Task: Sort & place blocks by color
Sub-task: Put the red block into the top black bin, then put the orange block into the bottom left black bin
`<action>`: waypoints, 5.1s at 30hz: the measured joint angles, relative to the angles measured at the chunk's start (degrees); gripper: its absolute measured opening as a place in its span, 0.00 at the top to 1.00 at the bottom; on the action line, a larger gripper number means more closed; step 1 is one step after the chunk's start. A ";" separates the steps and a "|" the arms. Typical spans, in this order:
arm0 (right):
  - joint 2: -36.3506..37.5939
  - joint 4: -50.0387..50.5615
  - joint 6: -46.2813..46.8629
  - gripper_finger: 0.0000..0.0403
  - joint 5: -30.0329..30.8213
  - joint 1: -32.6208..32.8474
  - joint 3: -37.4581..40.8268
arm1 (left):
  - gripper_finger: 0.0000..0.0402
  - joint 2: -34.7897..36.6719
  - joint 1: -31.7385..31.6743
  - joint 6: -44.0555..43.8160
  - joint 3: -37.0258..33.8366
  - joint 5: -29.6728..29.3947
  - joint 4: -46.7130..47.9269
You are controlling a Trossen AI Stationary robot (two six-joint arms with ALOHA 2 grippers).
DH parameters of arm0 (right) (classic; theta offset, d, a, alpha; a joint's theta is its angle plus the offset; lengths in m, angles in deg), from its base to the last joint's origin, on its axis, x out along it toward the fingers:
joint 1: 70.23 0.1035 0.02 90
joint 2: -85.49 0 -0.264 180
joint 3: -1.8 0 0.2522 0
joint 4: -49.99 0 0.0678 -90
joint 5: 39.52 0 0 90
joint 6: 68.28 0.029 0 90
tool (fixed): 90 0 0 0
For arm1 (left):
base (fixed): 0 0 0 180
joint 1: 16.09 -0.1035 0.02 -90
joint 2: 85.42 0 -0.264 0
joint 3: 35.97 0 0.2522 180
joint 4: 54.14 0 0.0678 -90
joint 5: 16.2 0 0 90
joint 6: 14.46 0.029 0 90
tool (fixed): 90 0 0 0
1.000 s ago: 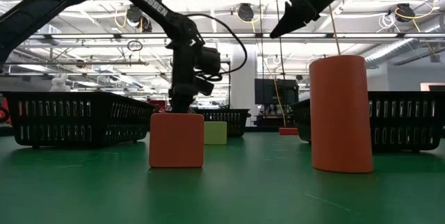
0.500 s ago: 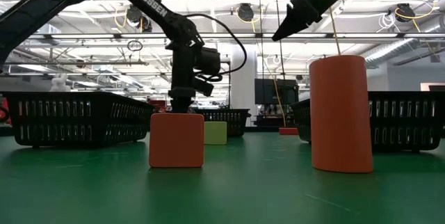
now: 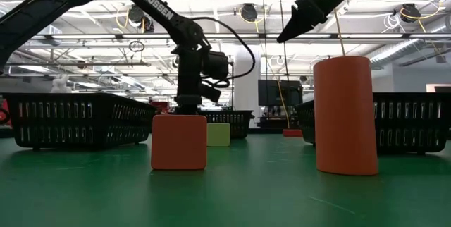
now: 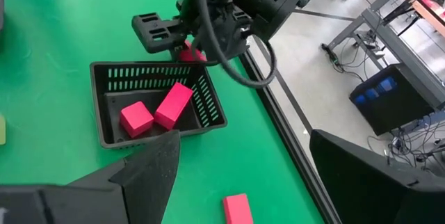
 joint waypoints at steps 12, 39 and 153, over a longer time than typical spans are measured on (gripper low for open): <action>0.00 0.49 0.18 0.22 0.02 0.00 0.00 | 0.86 -0.42 -0.20 -0.45 0.11 -1.79 3.31; 0.00 1.28 1.08 0.22 0.24 0.02 0.00 | 0.85 13.84 13.76 -15.27 0.29 -0.40 2.52; -25.77 11.96 -1.92 0.22 -20.98 -22.62 -5.51 | 0.54 70.53 27.72 -29.31 -77.31 1.64 -78.27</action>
